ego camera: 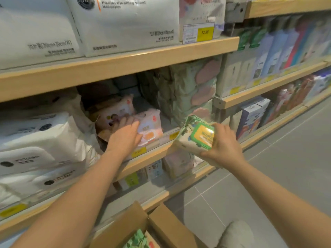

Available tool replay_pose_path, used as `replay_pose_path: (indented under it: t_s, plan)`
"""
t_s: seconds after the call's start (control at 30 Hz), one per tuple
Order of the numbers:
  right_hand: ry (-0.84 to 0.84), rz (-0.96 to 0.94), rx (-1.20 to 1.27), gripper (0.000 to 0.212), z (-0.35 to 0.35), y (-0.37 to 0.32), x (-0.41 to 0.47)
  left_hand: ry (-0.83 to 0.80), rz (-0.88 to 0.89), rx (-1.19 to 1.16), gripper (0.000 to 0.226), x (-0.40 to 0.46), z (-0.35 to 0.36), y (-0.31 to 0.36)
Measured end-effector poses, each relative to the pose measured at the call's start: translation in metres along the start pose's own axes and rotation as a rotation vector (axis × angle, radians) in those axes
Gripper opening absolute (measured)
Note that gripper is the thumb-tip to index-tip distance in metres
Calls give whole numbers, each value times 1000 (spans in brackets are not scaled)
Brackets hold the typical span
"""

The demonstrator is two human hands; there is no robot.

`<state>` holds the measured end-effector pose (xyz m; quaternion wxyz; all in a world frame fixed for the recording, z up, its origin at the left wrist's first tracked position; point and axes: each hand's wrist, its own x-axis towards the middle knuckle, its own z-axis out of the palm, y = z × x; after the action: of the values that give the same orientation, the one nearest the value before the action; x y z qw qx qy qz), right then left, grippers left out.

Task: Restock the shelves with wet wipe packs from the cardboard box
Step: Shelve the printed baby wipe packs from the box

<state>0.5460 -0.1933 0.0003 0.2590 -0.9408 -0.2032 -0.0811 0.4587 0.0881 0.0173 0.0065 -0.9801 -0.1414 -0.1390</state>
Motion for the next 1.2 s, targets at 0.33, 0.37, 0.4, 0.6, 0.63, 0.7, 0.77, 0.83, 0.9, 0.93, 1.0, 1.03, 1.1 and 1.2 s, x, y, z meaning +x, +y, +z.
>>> replay_pose_path:
  t_s: [0.33,0.37,0.4,0.6,0.63,0.7,0.77,0.83,0.9,0.93,1.0,1.03,1.1,1.2]
  plan:
    - [42,-60,16,98,12,-6,10,-31,-109,135,66,26,22,24]
    - [53,-62,27,98,14,-7,12,-20,-113,145,71,32,22,21]
    - [63,-66,36,98,16,-7,13,-32,-121,146,73,38,21,17]
    - [78,-106,34,98,20,-7,15,-52,-175,144,77,56,25,-22]
    - [78,-108,31,98,20,-7,15,-55,-188,155,77,56,26,-28]
    - [73,-114,21,98,19,-8,14,-51,-202,147,74,55,27,-34]
    - [74,-122,16,97,19,-8,14,-45,-206,124,71,52,26,-36]
    - [75,-130,11,96,18,-9,13,-32,-220,121,70,50,26,-36]
    - [80,-165,-23,95,16,-8,13,-21,-220,125,72,49,25,-36]
    - [84,-201,-51,94,14,-9,13,-24,-215,120,74,48,26,-37]
    - [110,-306,-101,93,11,-14,14,-42,-207,111,75,45,28,-40]
    - [143,-368,-109,92,11,-20,16,-50,-199,108,74,43,29,-42]
    - [218,-494,-102,89,10,-38,23,-54,-182,59,67,41,31,-47]
    - [294,-711,-188,79,11,-75,49,-35,-205,-179,51,41,24,-50]
